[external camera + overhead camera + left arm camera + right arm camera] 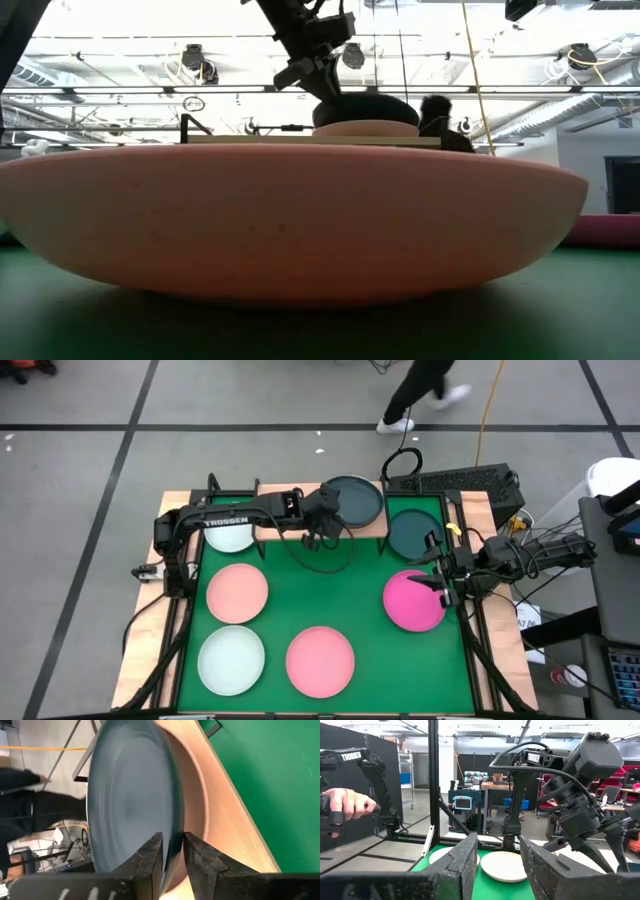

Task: Place and stack plates onto a shelf
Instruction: Stack the green plate on top of the light orange plate on the shelf

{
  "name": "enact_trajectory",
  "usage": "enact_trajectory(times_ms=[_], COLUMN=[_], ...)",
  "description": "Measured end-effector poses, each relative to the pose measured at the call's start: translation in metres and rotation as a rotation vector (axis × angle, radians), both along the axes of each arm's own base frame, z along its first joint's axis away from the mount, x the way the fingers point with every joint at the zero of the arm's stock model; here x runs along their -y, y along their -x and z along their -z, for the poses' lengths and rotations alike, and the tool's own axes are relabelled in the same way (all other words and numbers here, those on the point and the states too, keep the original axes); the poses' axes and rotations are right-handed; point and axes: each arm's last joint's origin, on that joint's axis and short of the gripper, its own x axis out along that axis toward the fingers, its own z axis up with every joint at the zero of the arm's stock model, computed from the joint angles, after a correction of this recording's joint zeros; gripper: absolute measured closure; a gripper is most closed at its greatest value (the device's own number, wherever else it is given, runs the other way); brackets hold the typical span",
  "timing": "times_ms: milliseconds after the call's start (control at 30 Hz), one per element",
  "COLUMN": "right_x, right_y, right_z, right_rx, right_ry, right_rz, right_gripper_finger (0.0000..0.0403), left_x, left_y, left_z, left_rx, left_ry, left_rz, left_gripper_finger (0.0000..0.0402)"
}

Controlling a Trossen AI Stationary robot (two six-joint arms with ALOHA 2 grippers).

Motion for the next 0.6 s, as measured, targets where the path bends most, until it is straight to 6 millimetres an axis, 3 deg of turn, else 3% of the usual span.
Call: enact_trajectory(times_ms=[267,600], right_x=[0.0,0.0], right_y=[0.0,0.0], right_z=[0.0,0.0], right_rx=[-0.004,-0.004], right_ry=[0.001,0.001], right_rz=[0.0,0.0], right_gripper_finger=[0.0273,0.0273], left_x=[0.003,0.013], left_y=[-0.002,-0.002], left_z=[-0.001,-0.001], left_rx=[0.031,0.001], left_ry=[0.008,-0.047], left_rz=[-0.013,-0.045], left_gripper_finger=[0.0283,0.0278])
